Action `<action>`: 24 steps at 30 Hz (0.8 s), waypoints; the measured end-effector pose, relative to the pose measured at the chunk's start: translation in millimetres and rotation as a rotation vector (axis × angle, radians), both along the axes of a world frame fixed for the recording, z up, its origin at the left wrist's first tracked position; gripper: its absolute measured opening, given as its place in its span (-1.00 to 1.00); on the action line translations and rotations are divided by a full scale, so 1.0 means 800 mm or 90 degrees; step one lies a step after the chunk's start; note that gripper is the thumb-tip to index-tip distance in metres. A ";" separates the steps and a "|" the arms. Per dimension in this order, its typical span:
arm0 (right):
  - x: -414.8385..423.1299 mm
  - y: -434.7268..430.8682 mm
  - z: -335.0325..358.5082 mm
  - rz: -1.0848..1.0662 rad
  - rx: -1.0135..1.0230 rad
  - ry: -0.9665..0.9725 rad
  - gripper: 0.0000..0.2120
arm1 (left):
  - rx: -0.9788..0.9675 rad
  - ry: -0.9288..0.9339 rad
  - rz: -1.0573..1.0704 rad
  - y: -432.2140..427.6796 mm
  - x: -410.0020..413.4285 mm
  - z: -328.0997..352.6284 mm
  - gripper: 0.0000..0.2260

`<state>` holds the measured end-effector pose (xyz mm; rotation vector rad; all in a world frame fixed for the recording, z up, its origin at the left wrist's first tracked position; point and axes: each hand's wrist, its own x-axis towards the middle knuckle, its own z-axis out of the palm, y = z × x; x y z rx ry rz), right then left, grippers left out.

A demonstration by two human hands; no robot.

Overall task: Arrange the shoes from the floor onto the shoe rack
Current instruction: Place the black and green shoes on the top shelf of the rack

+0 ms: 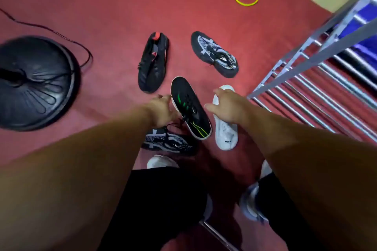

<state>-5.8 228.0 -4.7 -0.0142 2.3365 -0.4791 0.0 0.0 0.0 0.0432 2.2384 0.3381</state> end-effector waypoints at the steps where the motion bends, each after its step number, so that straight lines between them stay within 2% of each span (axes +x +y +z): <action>1: 0.001 -0.001 -0.012 -0.008 -0.004 -0.023 -0.30 | 0.000 -0.016 -0.002 0.003 0.000 -0.014 -0.29; 5: 0.003 0.003 -0.046 -0.022 -0.004 -0.063 -0.32 | -0.008 -0.043 0.022 0.016 -0.004 -0.055 -0.32; 11: -0.009 0.010 -0.090 -0.071 0.009 -0.073 -0.36 | 0.005 -0.041 0.136 0.035 -0.018 -0.105 -0.48; 17: 0.003 -0.012 -0.135 -0.162 -0.035 -0.188 -0.37 | -0.061 -0.108 0.215 0.024 0.000 -0.135 -0.58; 19: 0.009 -0.020 -0.143 -0.194 -0.053 -0.204 -0.39 | -0.007 -0.134 0.313 0.028 0.005 -0.143 -0.63; 21: 0.013 -0.025 -0.152 -0.236 -0.064 -0.217 -0.41 | 0.080 -0.164 0.476 0.034 0.009 -0.157 -0.70; 24: 0.015 -0.023 -0.169 -0.286 -0.084 -0.249 -0.40 | 0.180 -0.200 0.633 0.048 0.013 -0.166 -0.89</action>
